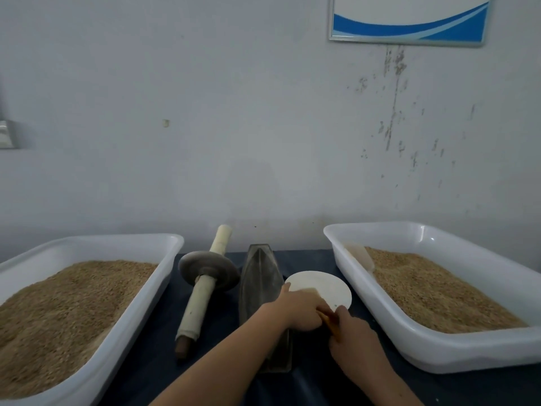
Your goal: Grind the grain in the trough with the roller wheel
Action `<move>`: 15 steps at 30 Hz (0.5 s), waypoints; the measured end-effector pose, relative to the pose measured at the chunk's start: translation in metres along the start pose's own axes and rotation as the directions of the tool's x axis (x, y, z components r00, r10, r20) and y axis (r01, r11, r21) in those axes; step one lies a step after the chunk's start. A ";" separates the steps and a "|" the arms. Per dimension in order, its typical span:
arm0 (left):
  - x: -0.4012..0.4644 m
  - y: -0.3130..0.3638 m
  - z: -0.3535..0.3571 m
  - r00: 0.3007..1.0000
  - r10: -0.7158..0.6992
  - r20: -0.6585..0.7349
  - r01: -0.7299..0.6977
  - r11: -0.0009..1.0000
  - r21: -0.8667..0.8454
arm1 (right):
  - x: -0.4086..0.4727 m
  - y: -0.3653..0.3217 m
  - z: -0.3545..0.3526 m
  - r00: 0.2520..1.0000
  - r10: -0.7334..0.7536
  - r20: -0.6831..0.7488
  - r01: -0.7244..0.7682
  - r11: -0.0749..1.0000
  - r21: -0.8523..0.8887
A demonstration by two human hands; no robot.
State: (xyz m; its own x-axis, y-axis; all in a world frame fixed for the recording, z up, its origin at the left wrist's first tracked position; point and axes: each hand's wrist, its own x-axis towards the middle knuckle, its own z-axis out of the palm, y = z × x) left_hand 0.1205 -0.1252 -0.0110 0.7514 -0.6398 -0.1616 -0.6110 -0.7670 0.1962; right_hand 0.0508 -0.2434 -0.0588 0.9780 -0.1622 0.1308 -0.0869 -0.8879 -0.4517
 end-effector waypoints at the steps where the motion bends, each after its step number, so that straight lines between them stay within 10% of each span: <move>1: -0.002 -0.001 0.000 1.000 0.021 -0.023 -0.021 1.000 -0.007 | -0.002 -0.002 0.000 0.999 -0.031 -0.022 0.028 0.996 -0.090; 9: -0.023 -0.012 -0.016 0.934 -0.171 -0.315 0.091 0.964 -0.251 | -0.001 -0.026 -0.008 0.976 -0.143 -0.162 0.060 0.898 -0.436; 15: -0.068 -0.040 -0.005 0.627 -0.547 -0.555 0.139 0.779 -0.611 | 0.005 -0.042 -0.006 0.965 -0.190 -0.181 0.170 0.978 -0.121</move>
State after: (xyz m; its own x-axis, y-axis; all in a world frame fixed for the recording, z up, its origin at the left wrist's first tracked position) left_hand 0.0947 -0.0508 -0.0026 0.9436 0.0455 0.3278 -0.2190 -0.6571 0.7213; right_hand 0.0582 -0.2095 -0.0343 0.9259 -0.0657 0.3721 0.0585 -0.9480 -0.3130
